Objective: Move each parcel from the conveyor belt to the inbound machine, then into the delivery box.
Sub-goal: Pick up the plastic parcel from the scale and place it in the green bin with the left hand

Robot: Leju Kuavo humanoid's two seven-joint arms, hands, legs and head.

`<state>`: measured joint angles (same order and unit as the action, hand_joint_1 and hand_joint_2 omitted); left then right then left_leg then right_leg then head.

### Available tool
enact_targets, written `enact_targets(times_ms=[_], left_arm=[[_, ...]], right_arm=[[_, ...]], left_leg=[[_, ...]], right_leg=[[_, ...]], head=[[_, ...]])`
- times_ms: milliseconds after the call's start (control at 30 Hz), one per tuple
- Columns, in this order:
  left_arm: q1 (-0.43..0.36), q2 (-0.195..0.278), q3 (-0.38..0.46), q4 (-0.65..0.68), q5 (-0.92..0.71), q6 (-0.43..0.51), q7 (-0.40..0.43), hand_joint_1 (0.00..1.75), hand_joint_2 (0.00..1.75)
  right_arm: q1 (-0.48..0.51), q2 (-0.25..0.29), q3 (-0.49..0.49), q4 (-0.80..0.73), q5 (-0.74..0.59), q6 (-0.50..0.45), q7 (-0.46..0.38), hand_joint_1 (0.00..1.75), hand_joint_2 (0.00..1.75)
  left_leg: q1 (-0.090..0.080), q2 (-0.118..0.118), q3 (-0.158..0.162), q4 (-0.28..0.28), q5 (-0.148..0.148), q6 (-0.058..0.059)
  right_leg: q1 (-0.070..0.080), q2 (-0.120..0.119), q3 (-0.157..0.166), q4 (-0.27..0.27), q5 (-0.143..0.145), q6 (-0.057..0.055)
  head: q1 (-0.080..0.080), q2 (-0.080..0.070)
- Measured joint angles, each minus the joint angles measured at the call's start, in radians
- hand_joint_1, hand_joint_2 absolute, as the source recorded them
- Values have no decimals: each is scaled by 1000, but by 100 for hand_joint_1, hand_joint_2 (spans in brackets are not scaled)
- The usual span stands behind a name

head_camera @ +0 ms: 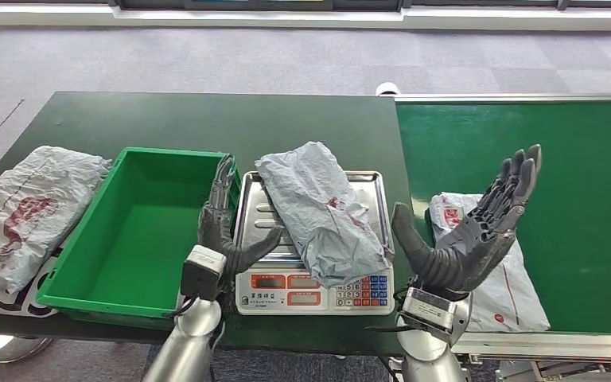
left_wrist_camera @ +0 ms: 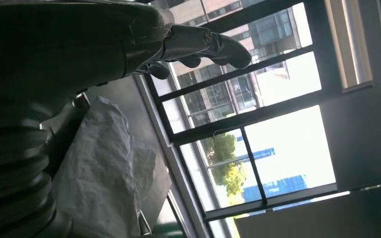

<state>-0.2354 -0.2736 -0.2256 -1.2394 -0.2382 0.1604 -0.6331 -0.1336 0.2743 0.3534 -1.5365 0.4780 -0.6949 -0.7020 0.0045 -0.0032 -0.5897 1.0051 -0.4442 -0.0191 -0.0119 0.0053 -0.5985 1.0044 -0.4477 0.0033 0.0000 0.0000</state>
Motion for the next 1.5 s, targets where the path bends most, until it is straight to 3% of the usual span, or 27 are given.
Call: enact_targets(times_ms=[200,400,500,667,867,1100,1233,1300,1333,1433,1467,1500], left_arm=[[-129,-38,-83,254,-24,-31,-5,0,175],[-191,-64,-110,388,-30,-48,2,0,175],[-239,-75,-154,466,-23,-49,55,0,175],[-320,-76,-295,571,30,-23,146,0,175],[-363,-76,-372,627,31,-13,172,0,175],[-414,-76,-507,687,-17,42,342,0,175],[-433,-76,-579,719,-44,41,384,3,175],[-442,-76,-604,735,-55,31,389,17,175],[-446,-76,-613,743,-60,23,390,37,175],[-457,-76,-634,767,-73,-7,389,141,175],[-460,-76,-640,774,-80,-16,388,164,175],[-463,-76,-646,781,-87,-23,389,172,175]], right_arm=[[-2,29,17,-32,-34,-1,0,0,175],[-2,30,24,-41,-42,-1,1,0,175],[-3,33,24,-43,-38,-1,1,0,175],[-3,35,24,-47,-30,-1,1,0,175],[-4,35,24,-49,-29,-1,1,0,175],[-14,36,24,-60,-45,-1,1,0,175],[-30,38,24,-60,-66,-1,1,0,175],[-38,39,24,-58,-79,-1,1,0,175],[-41,40,24,-57,-87,-1,1,0,175],[-56,41,24,-46,-112,0,1,0,175],[-63,41,24,-40,-120,1,1,0,175],[-70,42,24,-35,-128,1,1,0,175]], left_leg=[[0,0,0,0,1,-1],[0,0,0,0,1,-1],[0,-1,-1,0,1,-1],[0,-1,-1,0,1,-1],[0,-1,-1,0,1,-1],[0,-1,-1,0,1,-1],[0,-1,-1,0,1,-1],[0,-1,-1,0,1,-1],[0,-1,-1,0,1,-1],[0,-1,-1,0,1,-1],[0,-1,-1,0,1,-1],[0,-1,-1,0,1,-1]], right_leg=[[0,0,0,0,1,-1],[0,0,0,0,1,-1],[0,-1,0,0,1,-1],[0,-1,0,0,1,-1],[0,-1,0,0,1,-1],[0,-1,0,0,1,-1],[0,-1,1,0,1,-1],[0,-1,1,0,1,-1],[0,-1,1,0,1,-1],[0,-1,1,0,1,-1],[0,-1,1,0,1,-1],[0,-1,1,0,1,-1]], head=[[0,0],[0,0],[0,0],[0,0],[0,0],[0,0],[0,0],[0,0],[0,0],[0,0],[0,0],[0,0]])
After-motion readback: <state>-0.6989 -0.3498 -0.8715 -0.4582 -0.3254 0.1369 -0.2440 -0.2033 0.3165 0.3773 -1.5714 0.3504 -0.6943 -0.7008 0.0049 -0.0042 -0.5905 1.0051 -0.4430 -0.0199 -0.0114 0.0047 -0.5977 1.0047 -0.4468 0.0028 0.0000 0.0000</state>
